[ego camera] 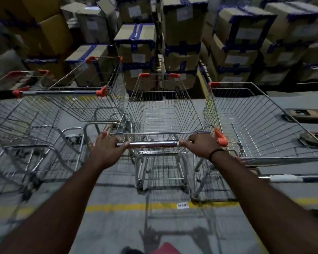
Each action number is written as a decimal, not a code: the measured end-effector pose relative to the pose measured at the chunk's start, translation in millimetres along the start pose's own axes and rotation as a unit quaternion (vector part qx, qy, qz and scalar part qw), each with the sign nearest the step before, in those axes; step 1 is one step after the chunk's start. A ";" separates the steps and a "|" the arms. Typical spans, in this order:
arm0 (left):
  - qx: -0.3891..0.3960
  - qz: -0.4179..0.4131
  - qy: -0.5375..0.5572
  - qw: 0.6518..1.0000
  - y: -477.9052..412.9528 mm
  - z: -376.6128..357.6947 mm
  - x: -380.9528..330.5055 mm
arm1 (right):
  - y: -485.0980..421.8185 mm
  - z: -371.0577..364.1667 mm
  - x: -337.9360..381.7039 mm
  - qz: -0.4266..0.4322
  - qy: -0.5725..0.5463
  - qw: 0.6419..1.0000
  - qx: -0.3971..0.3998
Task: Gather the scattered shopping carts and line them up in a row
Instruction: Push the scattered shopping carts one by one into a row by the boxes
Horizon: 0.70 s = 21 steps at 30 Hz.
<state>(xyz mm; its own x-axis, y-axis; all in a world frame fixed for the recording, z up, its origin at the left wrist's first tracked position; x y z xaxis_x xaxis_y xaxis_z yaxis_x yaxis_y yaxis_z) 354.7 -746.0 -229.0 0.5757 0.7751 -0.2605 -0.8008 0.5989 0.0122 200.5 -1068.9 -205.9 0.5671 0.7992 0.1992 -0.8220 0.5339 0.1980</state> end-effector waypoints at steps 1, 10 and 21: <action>0.000 -0.003 0.000 1.000 3.7 -1.5 3.8 | 3.5 -1.8 0.4 0.001 -0.001 1.000 0.004; -0.012 -0.004 0.006 1.000 54.2 7.1 -4.8 | 37.3 -14.9 3.5 0.018 -0.014 1.000 0.003; -0.023 -0.018 -0.014 0.999 86.1 3.7 7.1 | 71.2 -25.8 7.9 0.027 -0.008 1.000 -0.013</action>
<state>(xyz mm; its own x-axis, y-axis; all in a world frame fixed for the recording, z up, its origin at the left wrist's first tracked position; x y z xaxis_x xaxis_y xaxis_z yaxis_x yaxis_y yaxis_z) 290.5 -688.3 -226.2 0.6078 0.7594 -0.2322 -0.7861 0.6167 -0.0409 145.1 -1017.5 -215.0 0.5229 0.8226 0.2235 -0.8521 0.4978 0.1617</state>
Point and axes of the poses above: each hand's wrist, its own y-axis away from the middle knuckle, its own z-axis out of the back of the hand, x = y × z, the point moved 4 cm from there along -y, towards the middle knuckle, and after that the axes turned 13 degrees about -z, right-handed, at the moved point
